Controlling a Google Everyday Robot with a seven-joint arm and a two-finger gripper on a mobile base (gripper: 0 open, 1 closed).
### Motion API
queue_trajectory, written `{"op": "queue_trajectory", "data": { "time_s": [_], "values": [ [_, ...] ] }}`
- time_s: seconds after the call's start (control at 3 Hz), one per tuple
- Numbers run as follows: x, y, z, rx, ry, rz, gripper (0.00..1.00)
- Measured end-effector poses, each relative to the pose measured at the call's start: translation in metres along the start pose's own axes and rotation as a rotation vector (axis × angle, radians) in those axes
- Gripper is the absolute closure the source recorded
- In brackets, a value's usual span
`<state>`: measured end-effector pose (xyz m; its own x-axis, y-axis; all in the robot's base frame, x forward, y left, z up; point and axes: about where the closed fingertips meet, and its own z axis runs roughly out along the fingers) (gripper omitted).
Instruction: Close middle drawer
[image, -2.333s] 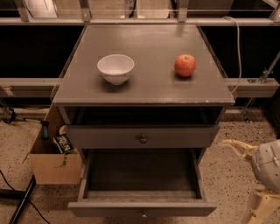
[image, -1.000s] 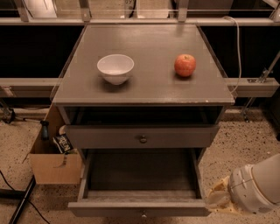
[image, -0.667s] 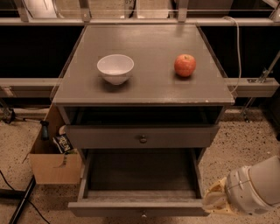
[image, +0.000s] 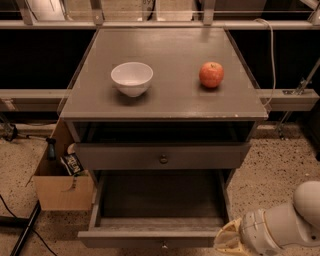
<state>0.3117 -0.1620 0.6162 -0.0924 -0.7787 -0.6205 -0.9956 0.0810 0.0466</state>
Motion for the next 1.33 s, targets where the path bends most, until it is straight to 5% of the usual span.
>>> {"op": "queue_trajectory", "data": {
  "time_s": [0.67,1.33],
  "values": [
    [0.055,-0.017,0.056,0.04,-0.117,-0.073,1.0],
    [0.065,-0.024,0.072,0.027,-0.084,-0.051,1.0]
  ]
}}
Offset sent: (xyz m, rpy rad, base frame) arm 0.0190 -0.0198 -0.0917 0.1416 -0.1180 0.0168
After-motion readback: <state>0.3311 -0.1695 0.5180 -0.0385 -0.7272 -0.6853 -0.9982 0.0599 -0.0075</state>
